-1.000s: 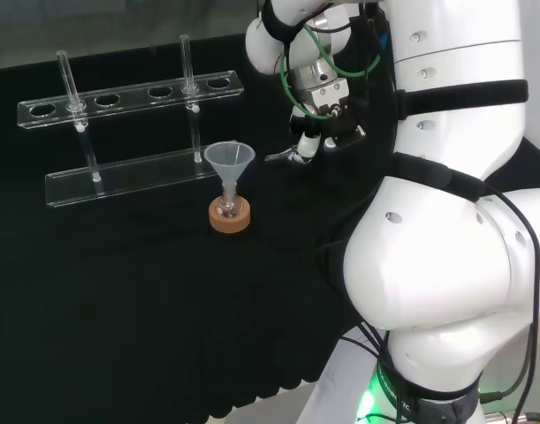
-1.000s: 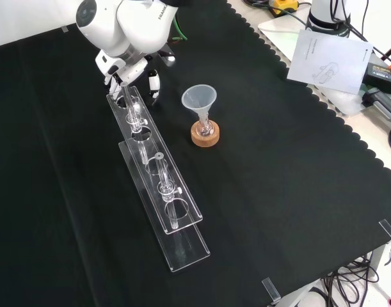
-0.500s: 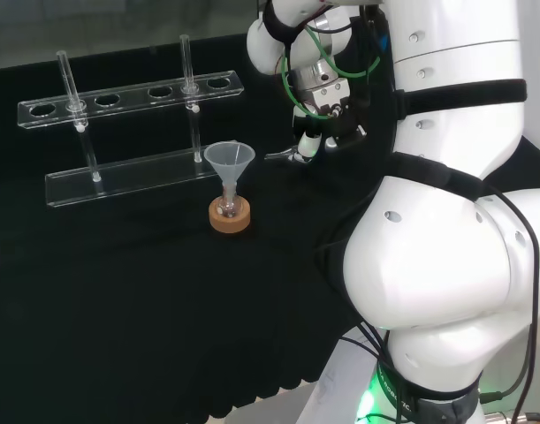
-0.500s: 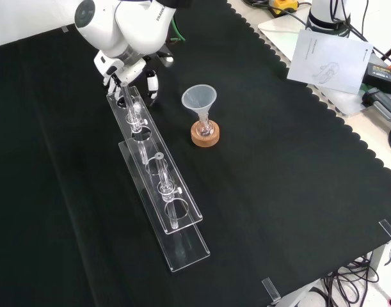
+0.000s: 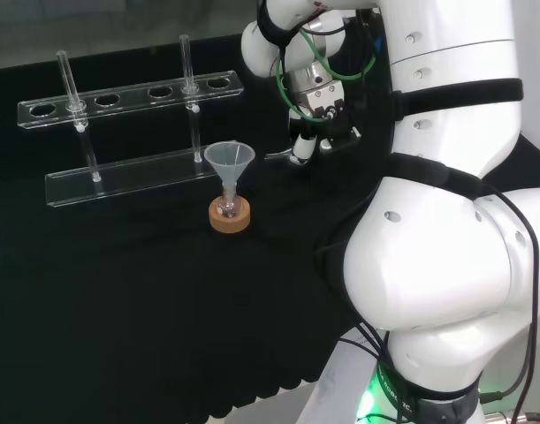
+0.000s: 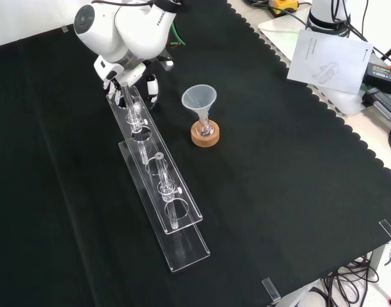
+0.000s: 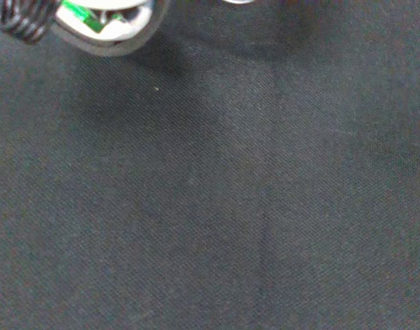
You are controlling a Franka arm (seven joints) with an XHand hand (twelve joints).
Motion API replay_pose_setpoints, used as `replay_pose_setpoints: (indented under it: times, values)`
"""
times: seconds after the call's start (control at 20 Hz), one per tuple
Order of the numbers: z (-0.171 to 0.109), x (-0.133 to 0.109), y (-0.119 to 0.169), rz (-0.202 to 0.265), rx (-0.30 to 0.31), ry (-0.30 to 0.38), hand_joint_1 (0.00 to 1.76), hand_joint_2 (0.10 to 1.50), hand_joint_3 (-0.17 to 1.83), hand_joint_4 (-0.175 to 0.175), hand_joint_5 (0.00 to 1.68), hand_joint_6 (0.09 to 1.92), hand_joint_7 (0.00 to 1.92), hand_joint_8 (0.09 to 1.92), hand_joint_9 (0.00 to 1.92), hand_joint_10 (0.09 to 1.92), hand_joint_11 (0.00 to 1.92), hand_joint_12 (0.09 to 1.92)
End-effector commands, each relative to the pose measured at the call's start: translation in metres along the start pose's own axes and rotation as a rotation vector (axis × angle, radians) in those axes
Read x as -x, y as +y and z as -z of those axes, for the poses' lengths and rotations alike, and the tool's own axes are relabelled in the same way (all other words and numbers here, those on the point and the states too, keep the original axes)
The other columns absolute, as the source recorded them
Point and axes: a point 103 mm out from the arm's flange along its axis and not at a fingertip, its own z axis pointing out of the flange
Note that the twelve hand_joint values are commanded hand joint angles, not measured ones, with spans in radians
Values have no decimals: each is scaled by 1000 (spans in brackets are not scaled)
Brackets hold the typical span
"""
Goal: Pick up the weighing funnel.
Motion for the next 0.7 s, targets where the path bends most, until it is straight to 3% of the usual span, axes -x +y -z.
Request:
replay_pose_setpoints:
  times: [0.05,0.4,0.7]
  values:
    - [1,6,1,0,-2,6,900,641,585,25,769,729,451,679,746,532,433,1315]
    - [-1,-6,3,-8,-14,-9,901,641,589,25,781,731,454,679,749,531,435,1313]
    - [-2,2,4,-3,-14,4,901,642,593,23,788,731,456,679,754,530,436,1313]
